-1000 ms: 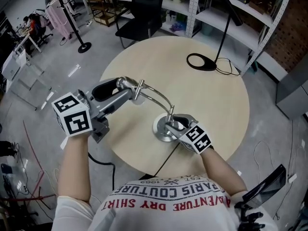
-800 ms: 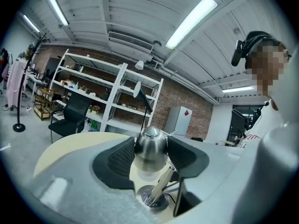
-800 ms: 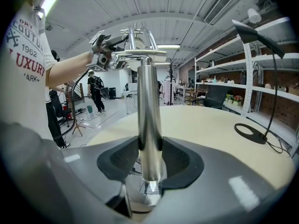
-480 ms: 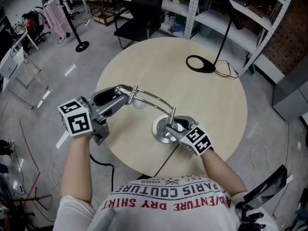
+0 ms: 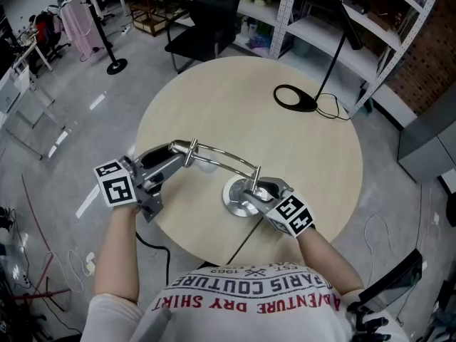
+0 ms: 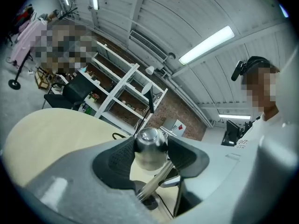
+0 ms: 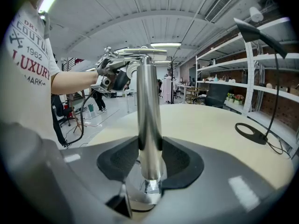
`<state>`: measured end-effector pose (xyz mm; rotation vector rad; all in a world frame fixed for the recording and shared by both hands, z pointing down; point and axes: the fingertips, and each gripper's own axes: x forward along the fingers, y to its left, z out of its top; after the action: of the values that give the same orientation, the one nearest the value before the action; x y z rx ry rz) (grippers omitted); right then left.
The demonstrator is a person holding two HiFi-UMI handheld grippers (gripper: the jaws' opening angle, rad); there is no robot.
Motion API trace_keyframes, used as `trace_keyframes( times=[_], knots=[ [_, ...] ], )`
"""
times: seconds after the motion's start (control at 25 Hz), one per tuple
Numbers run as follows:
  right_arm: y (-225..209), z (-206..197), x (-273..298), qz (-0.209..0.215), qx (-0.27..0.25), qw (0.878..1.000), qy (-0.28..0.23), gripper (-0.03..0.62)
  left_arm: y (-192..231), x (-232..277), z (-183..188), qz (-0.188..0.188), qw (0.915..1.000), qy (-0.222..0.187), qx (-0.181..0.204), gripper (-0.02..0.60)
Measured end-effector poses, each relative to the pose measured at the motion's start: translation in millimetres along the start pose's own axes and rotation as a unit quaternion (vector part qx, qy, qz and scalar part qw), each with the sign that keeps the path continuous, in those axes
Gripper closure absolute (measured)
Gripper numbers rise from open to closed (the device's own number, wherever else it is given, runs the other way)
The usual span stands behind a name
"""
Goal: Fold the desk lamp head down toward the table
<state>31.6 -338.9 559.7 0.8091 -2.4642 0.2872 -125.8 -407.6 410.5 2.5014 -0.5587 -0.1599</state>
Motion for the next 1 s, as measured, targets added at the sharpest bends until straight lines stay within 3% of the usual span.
trace_keyframes(
  times=[0.4,1.0],
  knots=[
    [-1,-1,-2,0.000,0.003,1.000,0.000,0.438,18,0,-24,-0.032,0.9974,-0.032,-0.056,0.359],
    [1,0,-1,0.003,0.005,1.000,-0.012,0.437,40,2,-65,-0.080,0.9824,-0.086,-0.145,0.359]
  ],
)
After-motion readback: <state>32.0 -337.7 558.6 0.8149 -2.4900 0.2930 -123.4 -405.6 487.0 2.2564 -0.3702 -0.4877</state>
